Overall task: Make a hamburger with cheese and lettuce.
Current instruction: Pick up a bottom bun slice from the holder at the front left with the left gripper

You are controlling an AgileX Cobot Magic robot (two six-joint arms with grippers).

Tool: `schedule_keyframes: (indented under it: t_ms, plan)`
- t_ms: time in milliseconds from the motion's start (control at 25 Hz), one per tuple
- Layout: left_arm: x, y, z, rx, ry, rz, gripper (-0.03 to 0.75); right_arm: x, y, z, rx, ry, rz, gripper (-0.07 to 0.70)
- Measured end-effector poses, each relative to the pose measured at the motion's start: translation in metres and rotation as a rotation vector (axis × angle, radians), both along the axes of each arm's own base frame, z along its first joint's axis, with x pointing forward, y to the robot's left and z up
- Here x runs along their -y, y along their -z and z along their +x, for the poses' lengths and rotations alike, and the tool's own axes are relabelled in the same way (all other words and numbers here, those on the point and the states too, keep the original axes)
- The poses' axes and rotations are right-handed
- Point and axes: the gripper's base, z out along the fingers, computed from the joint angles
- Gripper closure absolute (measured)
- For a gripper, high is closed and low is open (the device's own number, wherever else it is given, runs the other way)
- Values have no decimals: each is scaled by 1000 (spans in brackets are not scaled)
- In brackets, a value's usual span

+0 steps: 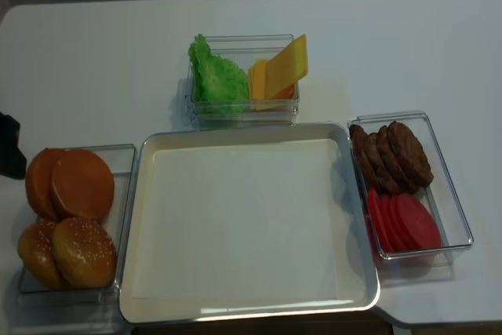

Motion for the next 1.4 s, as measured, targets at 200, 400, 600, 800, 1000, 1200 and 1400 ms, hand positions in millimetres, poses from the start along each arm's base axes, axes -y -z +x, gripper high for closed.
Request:
schedule_keyframes:
  t_ms: [200, 400, 600, 800, 1000, 1200, 1400]
  plan:
    - [-14, 15, 18, -44, -9, -35, 298, 0, 0, 0, 0, 0, 0, 451]
    - [-22, 18, 37, -43, 2, -47, 298, 0, 0, 0, 0, 0, 0, 451]
    - [-26, 27, 47, -66, 17, -53, 298, 0, 0, 0, 0, 0, 0, 451]
    - [-27, 37, 54, -92, 34, -70, 298, 0, 0, 0, 0, 0, 0, 451]
    - [-27, 46, 59, -113, 43, -91, 298, 0, 0, 0, 0, 0, 0, 451]
    - [-29, 54, 63, -134, 46, -100, 298, 0, 0, 0, 0, 0, 0, 451]
    - [-31, 64, 68, -161, 47, -110, 298, 0, 0, 0, 0, 0, 0, 451]
